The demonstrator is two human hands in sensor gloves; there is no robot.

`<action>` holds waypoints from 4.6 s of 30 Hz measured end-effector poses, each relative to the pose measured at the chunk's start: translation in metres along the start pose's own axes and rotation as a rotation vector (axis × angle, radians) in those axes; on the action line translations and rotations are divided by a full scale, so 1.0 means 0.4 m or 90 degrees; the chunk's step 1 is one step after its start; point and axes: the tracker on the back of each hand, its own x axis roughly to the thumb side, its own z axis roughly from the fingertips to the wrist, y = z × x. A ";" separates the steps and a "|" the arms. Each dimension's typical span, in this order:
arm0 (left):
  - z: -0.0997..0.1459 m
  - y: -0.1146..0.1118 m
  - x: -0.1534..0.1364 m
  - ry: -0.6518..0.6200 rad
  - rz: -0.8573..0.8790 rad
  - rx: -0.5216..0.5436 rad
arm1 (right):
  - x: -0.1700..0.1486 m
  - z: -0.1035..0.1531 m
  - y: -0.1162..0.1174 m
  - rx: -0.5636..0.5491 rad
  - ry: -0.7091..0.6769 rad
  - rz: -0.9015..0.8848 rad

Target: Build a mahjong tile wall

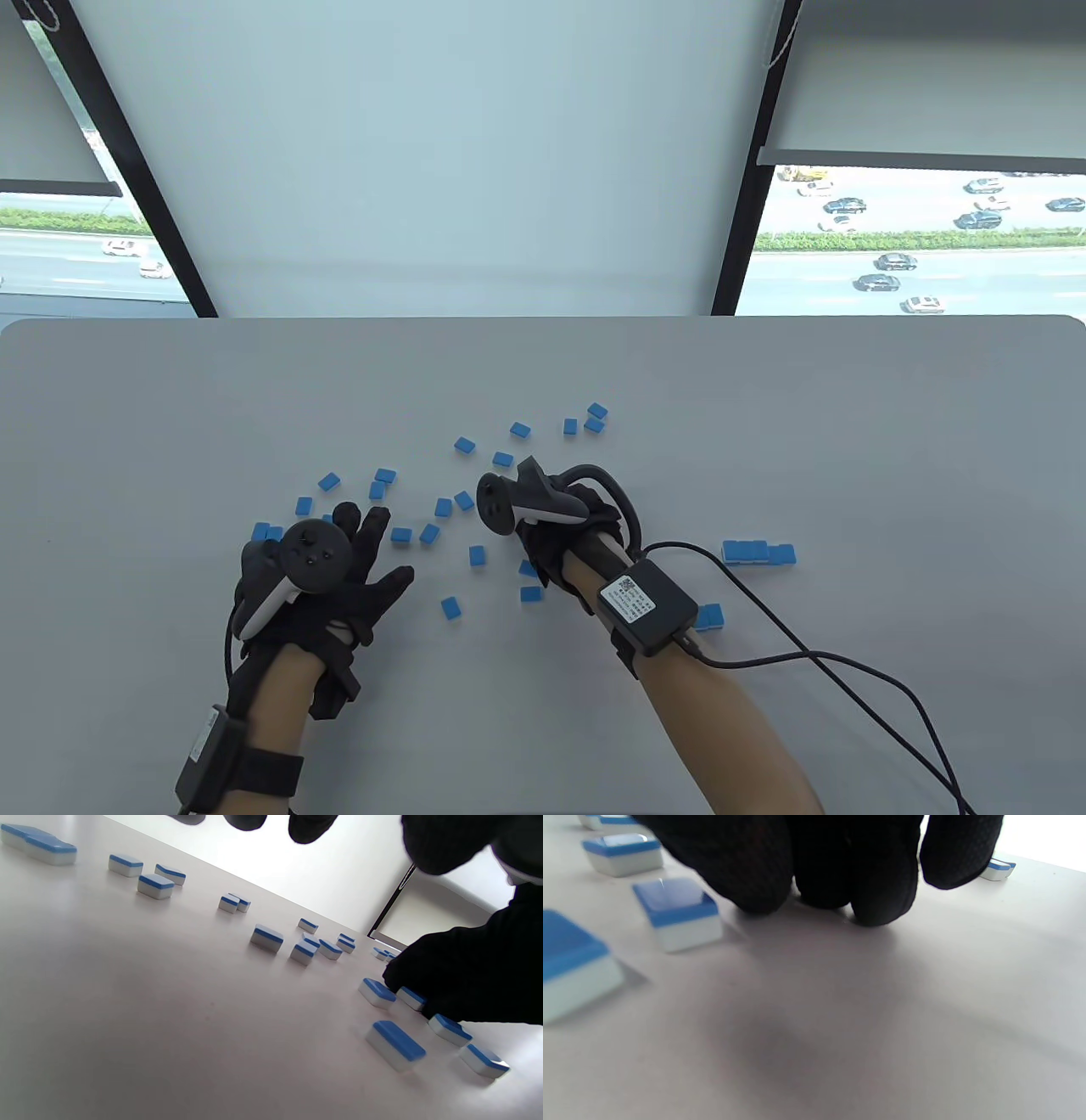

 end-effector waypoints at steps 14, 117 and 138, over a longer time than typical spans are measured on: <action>0.000 0.002 -0.004 0.010 0.002 0.001 | -0.260 0.229 -0.112 -0.177 0.067 -0.015; -0.012 -0.012 -0.004 0.025 -0.006 -0.029 | -0.339 -0.235 -0.038 0.003 0.234 -0.040; -0.014 -0.013 -0.003 0.023 -0.008 -0.030 | -0.328 -0.217 -0.036 -0.027 0.239 -0.019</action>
